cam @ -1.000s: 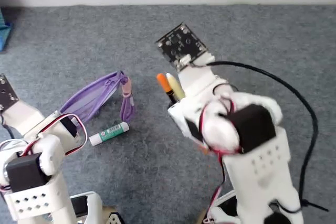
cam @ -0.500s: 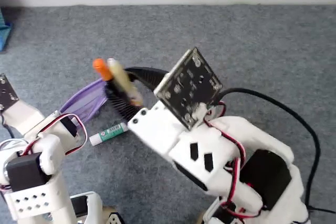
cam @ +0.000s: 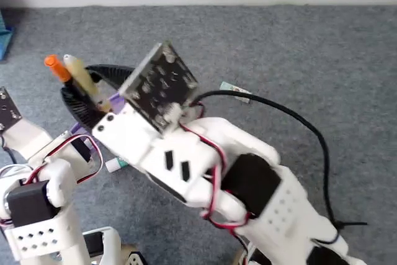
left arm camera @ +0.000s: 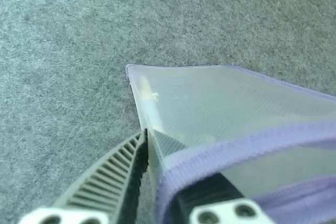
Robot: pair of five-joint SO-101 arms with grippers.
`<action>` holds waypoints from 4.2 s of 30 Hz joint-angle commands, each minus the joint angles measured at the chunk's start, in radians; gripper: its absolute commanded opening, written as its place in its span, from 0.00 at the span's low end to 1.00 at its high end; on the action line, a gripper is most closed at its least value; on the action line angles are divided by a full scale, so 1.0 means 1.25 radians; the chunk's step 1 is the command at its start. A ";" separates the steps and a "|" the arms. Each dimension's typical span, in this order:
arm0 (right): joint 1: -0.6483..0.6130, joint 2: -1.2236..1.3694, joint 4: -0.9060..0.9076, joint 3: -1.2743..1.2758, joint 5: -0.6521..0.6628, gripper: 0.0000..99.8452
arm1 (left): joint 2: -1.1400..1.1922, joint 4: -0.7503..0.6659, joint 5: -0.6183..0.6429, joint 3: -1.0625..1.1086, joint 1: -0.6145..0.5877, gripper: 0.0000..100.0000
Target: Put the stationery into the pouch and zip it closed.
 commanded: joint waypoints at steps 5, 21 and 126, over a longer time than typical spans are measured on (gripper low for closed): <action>0.009 0.063 -0.015 -0.034 -0.064 0.01 | 0.015 0.002 -0.006 -0.030 0.001 0.01; 0.055 0.150 0.062 -0.033 -0.064 0.04 | 0.012 0.007 -0.006 -0.034 -0.002 0.01; 0.185 0.143 0.616 -0.389 -0.150 0.01 | 0.014 0.025 0.017 -0.046 0.001 0.01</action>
